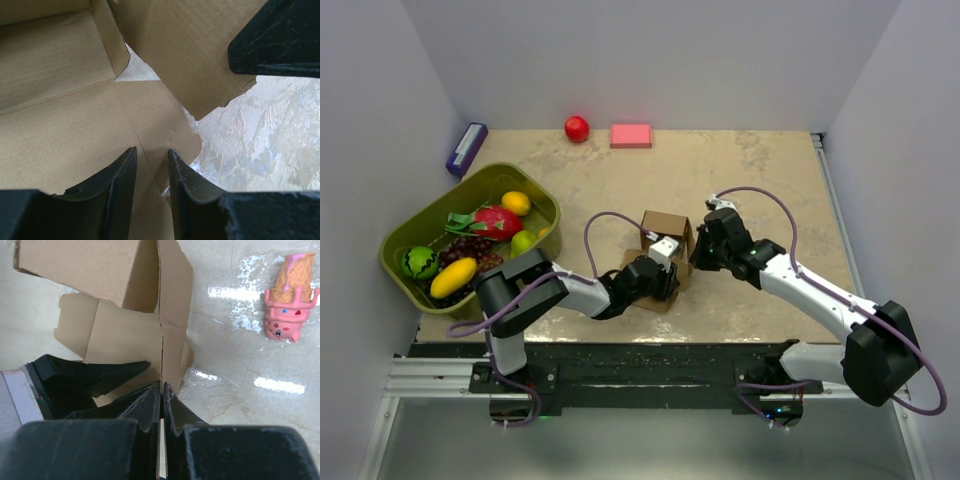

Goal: Fold the paper box

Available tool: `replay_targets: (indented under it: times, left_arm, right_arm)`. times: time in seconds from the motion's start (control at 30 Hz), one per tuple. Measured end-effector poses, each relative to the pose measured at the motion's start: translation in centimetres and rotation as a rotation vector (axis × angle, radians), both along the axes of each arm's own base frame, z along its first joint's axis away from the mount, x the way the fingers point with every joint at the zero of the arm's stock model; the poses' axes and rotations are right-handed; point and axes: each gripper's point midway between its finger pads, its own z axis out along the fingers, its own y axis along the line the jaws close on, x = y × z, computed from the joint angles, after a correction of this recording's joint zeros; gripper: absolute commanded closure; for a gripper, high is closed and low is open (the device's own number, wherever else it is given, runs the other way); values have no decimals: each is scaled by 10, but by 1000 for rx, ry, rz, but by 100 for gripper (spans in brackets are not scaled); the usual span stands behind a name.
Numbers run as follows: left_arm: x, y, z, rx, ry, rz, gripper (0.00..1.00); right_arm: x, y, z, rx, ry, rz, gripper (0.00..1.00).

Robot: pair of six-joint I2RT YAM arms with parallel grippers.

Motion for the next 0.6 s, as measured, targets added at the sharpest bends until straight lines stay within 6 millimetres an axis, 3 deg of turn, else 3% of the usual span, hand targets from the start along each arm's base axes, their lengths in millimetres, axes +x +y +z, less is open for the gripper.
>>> replay_targets:
  times: [0.13, 0.37, 0.43, 0.5, 0.6]
  left_arm:
    - [-1, -4, 0, -14, 0, -13, 64]
    - [-6, -15, 1, -61, 5, -67, 63]
    - [-8, -17, 2, -70, 11, -81, 61]
    - [-9, -18, 2, -72, 13, -84, 58]
    - [-11, -19, 3, -78, 19, -94, 46]
  right_arm:
    - [2, 6, 0, 28, -3, 2, 100]
    - [6, 12, -26, 35, 28, -6, 100]
    - [6, 15, -25, 55, 25, -2, 93]
    - [8, 18, -24, 72, 19, -4, 77]
    - [8, 22, -22, 96, 20, 0, 66]
